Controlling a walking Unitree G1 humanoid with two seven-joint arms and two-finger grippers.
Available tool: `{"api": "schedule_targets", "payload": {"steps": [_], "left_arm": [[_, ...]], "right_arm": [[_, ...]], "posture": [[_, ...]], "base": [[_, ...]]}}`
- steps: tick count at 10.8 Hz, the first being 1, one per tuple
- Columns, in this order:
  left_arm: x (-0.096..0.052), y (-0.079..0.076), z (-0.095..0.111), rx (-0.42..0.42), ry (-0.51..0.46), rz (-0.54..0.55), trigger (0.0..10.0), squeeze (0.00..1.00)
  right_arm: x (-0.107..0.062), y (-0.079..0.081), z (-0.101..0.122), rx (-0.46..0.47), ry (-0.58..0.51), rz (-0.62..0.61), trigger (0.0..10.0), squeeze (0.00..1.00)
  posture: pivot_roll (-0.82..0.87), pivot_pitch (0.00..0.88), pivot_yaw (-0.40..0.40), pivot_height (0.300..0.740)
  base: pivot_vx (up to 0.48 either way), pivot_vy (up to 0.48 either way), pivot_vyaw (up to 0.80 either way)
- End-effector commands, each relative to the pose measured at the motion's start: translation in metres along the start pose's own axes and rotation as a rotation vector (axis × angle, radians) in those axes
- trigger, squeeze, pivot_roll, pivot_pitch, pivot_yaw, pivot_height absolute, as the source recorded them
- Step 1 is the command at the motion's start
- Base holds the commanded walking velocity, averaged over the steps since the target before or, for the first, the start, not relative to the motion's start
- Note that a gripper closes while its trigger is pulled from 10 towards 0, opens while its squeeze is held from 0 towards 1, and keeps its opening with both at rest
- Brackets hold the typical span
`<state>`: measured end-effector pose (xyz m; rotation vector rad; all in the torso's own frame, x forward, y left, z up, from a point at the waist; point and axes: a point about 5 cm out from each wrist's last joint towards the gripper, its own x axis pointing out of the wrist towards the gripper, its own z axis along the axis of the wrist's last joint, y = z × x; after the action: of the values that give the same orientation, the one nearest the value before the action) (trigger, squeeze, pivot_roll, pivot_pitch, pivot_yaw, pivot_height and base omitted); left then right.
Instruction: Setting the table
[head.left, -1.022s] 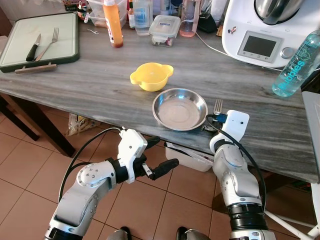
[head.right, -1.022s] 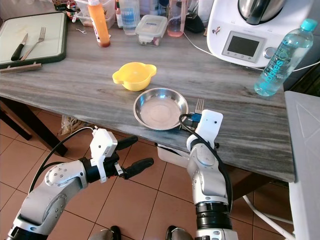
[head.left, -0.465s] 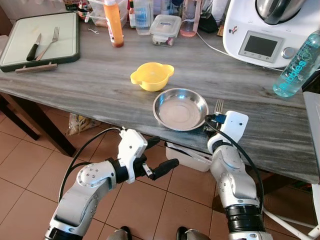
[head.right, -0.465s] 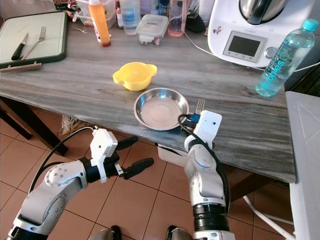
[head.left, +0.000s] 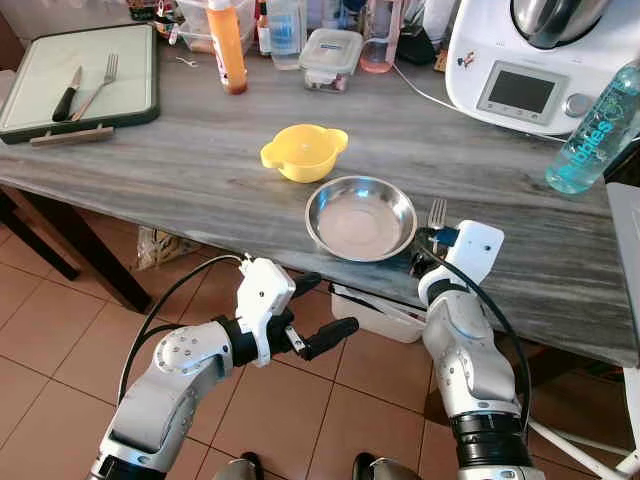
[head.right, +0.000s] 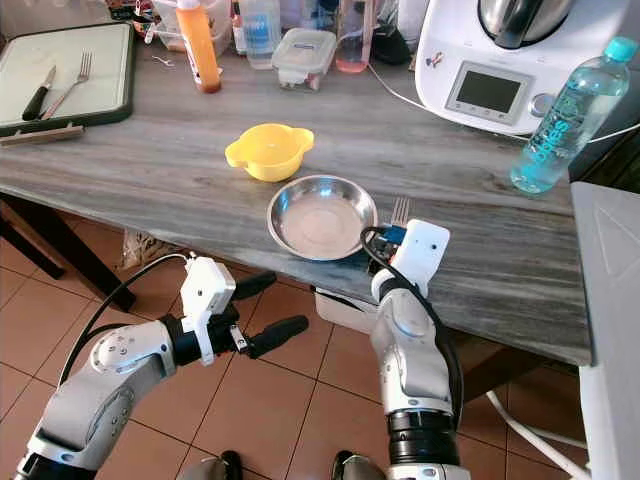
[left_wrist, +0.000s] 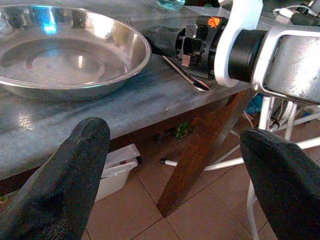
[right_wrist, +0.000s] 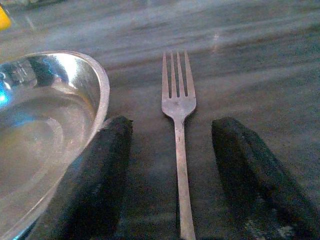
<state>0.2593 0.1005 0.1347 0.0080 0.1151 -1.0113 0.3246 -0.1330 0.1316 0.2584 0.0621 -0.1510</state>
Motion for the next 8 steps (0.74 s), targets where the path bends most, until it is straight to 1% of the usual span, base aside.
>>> {"api": "schedule_targets", "payload": {"steps": [1, 3, 6, 7, 8], "left_arm": [[0.001, -0.001, 0.0, 0.01, 0.01, -0.013, 10.0, 0.0], [0.001, -0.001, 0.0, 0.01, 0.011, -0.014, 10.0, 0.0], [0.0, -0.001, 0.0, 0.012, 0.012, -0.014, 10.0, 0.0], [0.0, -0.001, 0.0, 0.013, 0.012, -0.014, 10.0, 0.0], [0.001, -0.001, 0.001, 0.017, 0.012, -0.015, 10.0, 0.0]], "right_arm": [[-0.004, -0.001, 0.001, 0.016, -0.016, -0.002, 10.0, 1.0], [-0.005, -0.002, 0.004, 0.016, -0.03, -0.003, 10.0, 1.0], [-0.01, -0.009, 0.005, 0.007, -0.04, -0.017, 10.0, 1.0], [-0.013, -0.011, 0.005, -0.002, -0.041, -0.023, 10.0, 1.0], [-0.018, -0.015, 0.005, -0.036, -0.051, -0.029, 10.0, 1.0]], "posture": [[0.15, 0.188, -0.012, 0.74], [0.15, 0.189, -0.01, 0.74], [0.15, 0.19, -0.008, 0.74], [0.15, 0.188, -0.007, 0.74], [0.15, 0.188, -0.008, 0.74]], "base": [[0.0, 0.0, 0.0], [0.0, 0.0, 0.0], [0.0, 0.0, 0.0], [0.0, 0.0, 0.0], [0.0, 0.0, 0.0]]}}
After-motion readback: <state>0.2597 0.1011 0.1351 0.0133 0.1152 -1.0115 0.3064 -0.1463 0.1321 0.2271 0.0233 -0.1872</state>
